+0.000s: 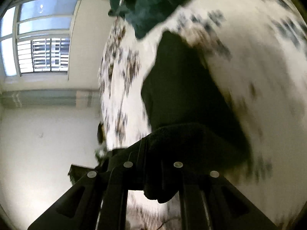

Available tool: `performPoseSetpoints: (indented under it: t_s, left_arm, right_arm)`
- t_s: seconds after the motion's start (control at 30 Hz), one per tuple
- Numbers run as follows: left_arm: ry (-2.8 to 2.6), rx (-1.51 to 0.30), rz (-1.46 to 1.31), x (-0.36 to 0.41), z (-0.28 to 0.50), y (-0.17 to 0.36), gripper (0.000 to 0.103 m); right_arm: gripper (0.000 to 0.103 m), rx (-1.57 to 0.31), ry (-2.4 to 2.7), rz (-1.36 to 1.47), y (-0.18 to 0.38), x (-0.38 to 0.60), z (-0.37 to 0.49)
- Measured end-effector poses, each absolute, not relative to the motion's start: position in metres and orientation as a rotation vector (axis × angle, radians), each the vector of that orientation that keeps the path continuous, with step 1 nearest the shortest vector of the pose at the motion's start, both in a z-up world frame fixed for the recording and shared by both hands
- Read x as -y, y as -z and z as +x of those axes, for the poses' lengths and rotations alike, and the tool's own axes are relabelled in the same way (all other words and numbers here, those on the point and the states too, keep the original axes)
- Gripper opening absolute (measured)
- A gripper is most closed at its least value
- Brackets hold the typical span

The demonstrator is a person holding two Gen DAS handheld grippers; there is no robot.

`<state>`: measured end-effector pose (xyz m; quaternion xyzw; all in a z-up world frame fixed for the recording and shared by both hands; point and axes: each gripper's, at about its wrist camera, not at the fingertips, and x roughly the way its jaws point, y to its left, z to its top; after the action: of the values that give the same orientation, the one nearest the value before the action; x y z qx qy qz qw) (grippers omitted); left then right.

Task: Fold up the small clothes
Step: 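Fold the hem up toward the collar with both grippers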

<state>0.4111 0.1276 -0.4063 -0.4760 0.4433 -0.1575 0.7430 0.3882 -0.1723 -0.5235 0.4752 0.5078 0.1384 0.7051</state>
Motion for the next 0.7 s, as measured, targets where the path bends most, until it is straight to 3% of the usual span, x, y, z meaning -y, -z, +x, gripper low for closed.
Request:
performPoseSetpoints:
  t_s: [0.07,0.13,0.17,0.2,0.3,0.53,0.57,0.6,0.67,0.7]
  left_arm:
    - [0.356,-0.985,-1.066,-0.137,0.472,0.429,0.012]
    - [0.364,-0.967,-1.103,-0.15,0.511,0.445,0.03]
    - [0.334,-0.969,-1.093,-0.157,0.526,0.449,0.047]
    - [0.313,-0.961,-1.082,-0.165,0.536,0.45,0.052]
    - [0.298,-0.944,-1.004,-0.178,0.538,0.446,0.053]
    - [0.346,-1.151,-0.486,-0.112,0.56,0.469,0.053]
    - [0.361,-1.17,-0.439,-0.101,0.567,0.475,0.053]
    - [0.364,-1.175,-0.382,-0.089,0.57,0.478,0.045]
    - [0.361,-1.156,-0.284,-0.075,0.57,0.479,0.004]
    - [0.344,-1.136,-0.258,-0.074,0.567,0.475,0.004]
  right_arm:
    - [0.011,-1.095,-0.29,1.045,0.533,0.172,0.445]
    - [0.014,-1.064,-0.254,1.032,0.547,0.174,0.507]
    - [0.018,-1.075,-0.253,1.035,0.557,0.172,0.534]
    - [0.021,-1.107,-0.249,1.035,0.569,0.173,0.559]
    - [0.047,-1.176,-0.205,1.02,0.591,0.184,0.578]
    - [0.049,-1.199,-0.094,0.769,0.593,0.205,0.56]
    - [0.049,-1.219,-0.084,0.751,0.602,0.204,0.568]
    - [0.05,-1.246,-0.079,0.746,0.611,0.202,0.575]
    - [0.049,-1.261,-0.122,0.751,0.622,0.198,0.585]
    - [0.026,-1.266,-0.147,0.726,0.623,0.194,0.585]
